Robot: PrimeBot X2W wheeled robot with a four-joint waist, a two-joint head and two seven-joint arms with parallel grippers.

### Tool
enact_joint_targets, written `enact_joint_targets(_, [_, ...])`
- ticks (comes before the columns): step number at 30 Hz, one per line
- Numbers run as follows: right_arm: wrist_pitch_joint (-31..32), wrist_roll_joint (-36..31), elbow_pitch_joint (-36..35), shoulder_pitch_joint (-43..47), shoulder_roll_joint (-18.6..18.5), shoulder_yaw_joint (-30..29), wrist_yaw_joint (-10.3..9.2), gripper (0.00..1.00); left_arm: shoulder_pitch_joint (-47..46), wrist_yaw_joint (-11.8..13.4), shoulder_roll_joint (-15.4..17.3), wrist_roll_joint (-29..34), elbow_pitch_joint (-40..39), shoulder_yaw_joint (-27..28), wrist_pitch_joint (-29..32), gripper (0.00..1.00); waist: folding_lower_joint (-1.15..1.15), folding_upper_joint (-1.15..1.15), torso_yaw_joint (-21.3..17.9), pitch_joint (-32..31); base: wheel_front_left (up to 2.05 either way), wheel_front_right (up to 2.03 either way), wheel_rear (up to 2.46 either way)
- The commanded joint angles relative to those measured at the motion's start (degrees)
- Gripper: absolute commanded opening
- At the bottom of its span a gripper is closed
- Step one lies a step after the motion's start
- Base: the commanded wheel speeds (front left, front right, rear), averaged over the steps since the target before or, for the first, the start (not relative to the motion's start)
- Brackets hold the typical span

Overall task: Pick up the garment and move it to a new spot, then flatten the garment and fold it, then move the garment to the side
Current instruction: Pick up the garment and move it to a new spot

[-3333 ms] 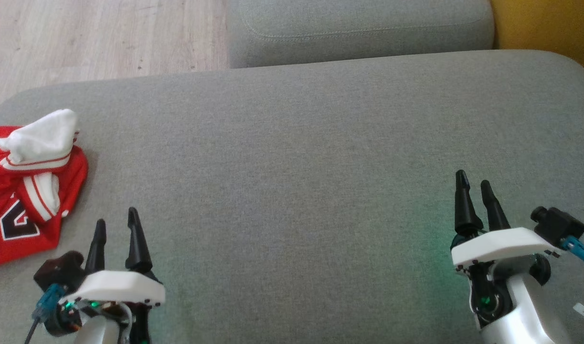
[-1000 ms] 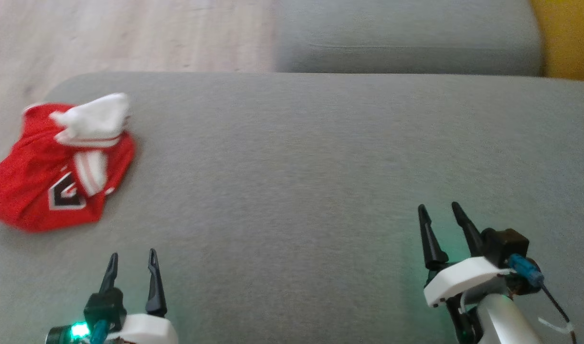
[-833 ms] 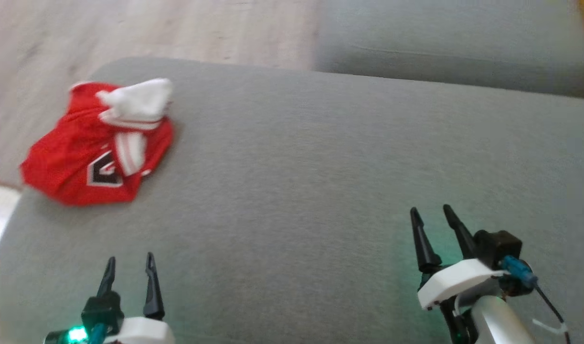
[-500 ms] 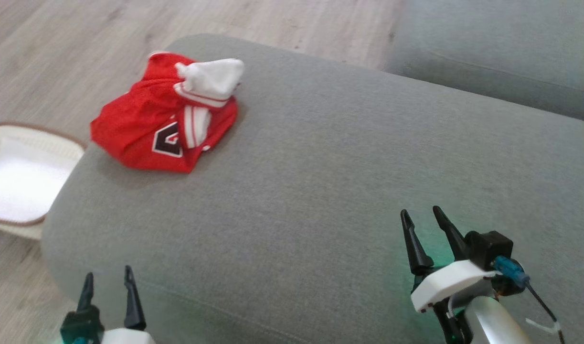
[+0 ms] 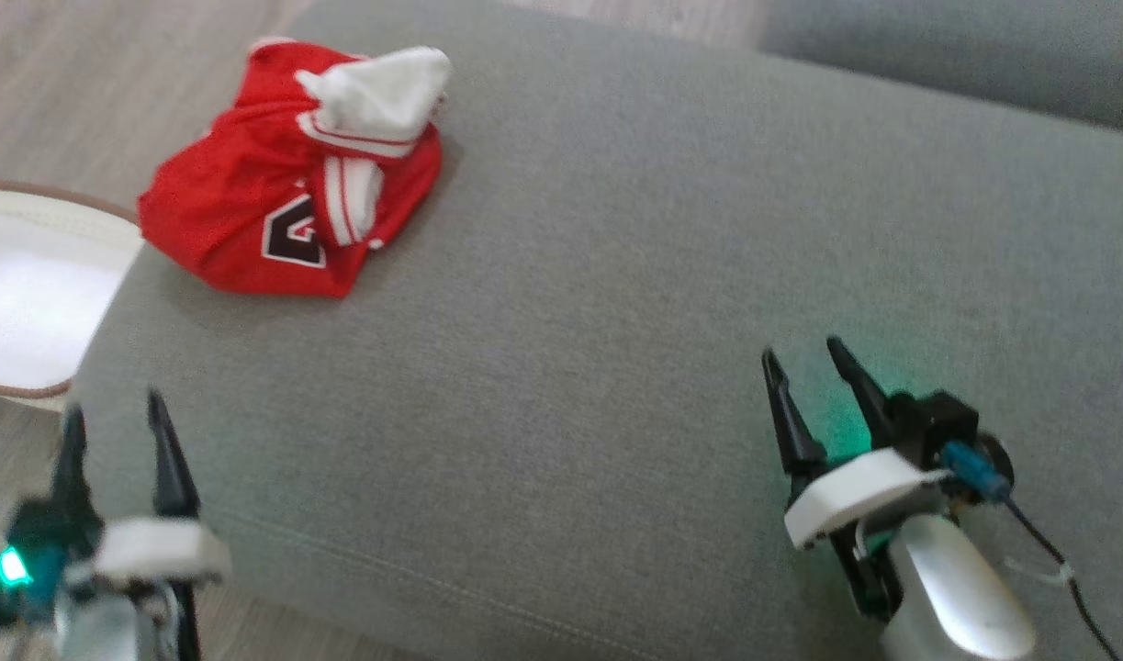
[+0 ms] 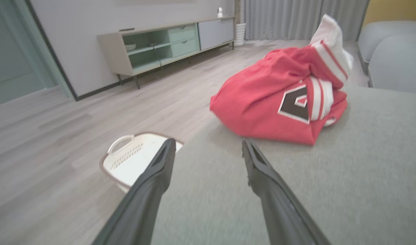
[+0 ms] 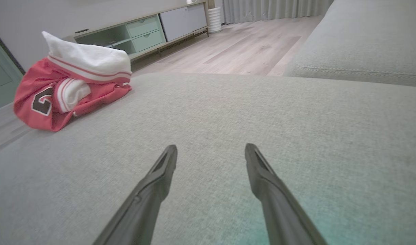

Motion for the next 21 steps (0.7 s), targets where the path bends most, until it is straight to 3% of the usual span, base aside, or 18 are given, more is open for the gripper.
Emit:
enact_joint_targets(1, [-0.65,-1.22,-2.31,-2.77,-0.2,1.18,-0.04,1.0,-5.39,-1.41,2.91,0.06,-1.02,1.88,-0.71,1.0,-0.01,0.0,-1.97,3.89,0.0,0.0,0.0])
enact_joint_targets(6, [-0.65,-2.95,-3.9,-4.91,-0.98,1.83,-0.04,1.0,-15.2,-4.69,8.34,0.36,2.18,-0.01,-0.71,1.0,-0.01,0.0,-3.91,8.8,0.0,0.0,0.0])
enact_joint_targets(12, [-0.65,-3.41,-4.68,-6.11,-2.32,2.94,-0.04,1.0,-26.66,-6.12,13.69,-0.86,8.31,-5.81,-0.71,1.0,-0.01,0.0,-5.65,12.73,0.0,0.0,0.0])
enact_joint_targets(21, [-0.65,-3.16,-5.07,-7.51,-2.89,3.09,-0.04,1.0,-39.11,-6.2,21.83,-6.46,17.97,-23.64,-0.69,1.0,-0.01,0.0,-8.83,16.75,0.0,0.0,0.0])
